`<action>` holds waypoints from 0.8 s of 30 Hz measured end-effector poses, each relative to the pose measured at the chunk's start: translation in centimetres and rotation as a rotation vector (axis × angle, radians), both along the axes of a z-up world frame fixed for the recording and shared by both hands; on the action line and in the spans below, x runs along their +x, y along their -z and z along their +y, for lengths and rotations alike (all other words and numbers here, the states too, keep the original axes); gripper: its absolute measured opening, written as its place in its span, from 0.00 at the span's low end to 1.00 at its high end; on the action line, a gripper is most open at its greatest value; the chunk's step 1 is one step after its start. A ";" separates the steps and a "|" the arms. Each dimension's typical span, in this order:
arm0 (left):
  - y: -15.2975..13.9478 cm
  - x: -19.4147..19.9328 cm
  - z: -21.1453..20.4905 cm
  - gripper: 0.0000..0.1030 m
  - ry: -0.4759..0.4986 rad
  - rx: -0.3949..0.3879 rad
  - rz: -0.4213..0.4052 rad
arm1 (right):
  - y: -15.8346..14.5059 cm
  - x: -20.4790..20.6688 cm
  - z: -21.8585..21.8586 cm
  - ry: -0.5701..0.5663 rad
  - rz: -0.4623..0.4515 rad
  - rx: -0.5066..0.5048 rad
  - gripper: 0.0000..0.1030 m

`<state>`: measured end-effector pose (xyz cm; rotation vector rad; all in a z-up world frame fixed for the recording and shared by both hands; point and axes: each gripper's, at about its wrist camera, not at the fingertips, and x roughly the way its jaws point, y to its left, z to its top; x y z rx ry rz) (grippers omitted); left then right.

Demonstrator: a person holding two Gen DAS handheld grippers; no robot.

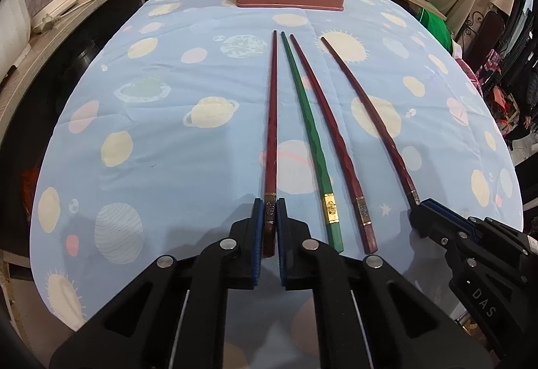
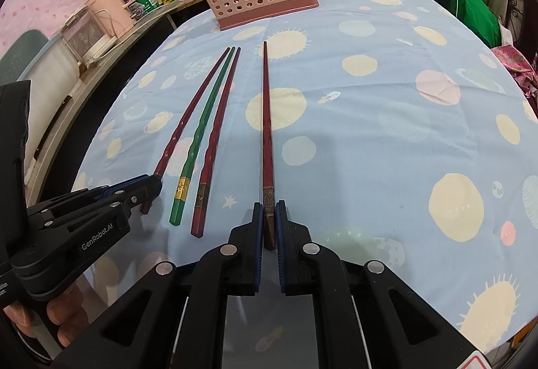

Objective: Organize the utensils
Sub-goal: 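Grasp a dark red chopstick with the right tool while the left tool grasps another dark red one, then lift both dark red chopsticks and carry them over the pink basket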

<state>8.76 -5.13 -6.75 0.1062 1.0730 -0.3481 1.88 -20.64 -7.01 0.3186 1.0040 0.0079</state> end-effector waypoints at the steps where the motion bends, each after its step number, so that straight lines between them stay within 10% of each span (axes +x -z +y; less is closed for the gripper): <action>1: 0.0 0.0 0.0 0.07 0.002 -0.001 0.001 | 0.0 0.0 0.0 0.000 0.000 0.000 0.07; 24: -6.7 0.7 0.5 0.07 -0.029 -0.062 -0.103 | -7.6 0.3 -2.4 0.066 -0.166 0.043 0.07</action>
